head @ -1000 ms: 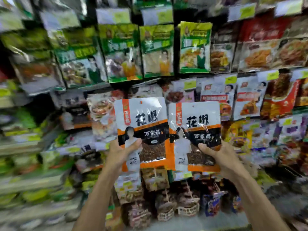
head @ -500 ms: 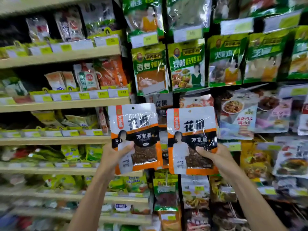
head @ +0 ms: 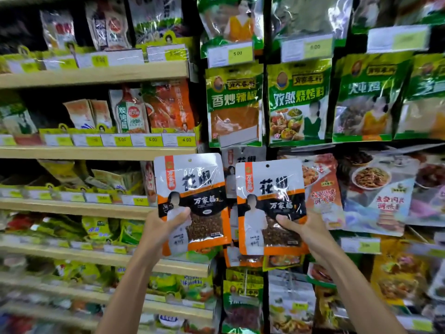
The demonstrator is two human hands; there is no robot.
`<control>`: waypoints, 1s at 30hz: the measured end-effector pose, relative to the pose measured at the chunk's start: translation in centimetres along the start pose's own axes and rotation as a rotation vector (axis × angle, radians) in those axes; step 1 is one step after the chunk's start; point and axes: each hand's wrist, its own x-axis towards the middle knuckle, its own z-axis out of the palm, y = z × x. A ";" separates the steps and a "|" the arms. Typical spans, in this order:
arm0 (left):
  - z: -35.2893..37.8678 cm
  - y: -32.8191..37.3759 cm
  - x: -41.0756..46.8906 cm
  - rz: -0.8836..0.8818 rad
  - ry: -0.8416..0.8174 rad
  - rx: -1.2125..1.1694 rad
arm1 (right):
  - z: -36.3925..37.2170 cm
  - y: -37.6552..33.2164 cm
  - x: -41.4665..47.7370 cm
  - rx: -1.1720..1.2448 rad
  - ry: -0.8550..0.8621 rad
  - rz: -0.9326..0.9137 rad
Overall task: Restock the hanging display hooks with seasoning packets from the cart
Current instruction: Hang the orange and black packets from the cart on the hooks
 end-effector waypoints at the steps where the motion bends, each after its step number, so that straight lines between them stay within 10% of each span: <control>1: -0.1 0.0 0.3 0.010 0.003 -0.003 | 0.6 0.0 0.8 0.010 -0.025 -0.014; 30: 0.1 -1.8 6.0 0.067 -0.087 -0.037 | 6.2 2.1 10.3 0.027 0.061 0.065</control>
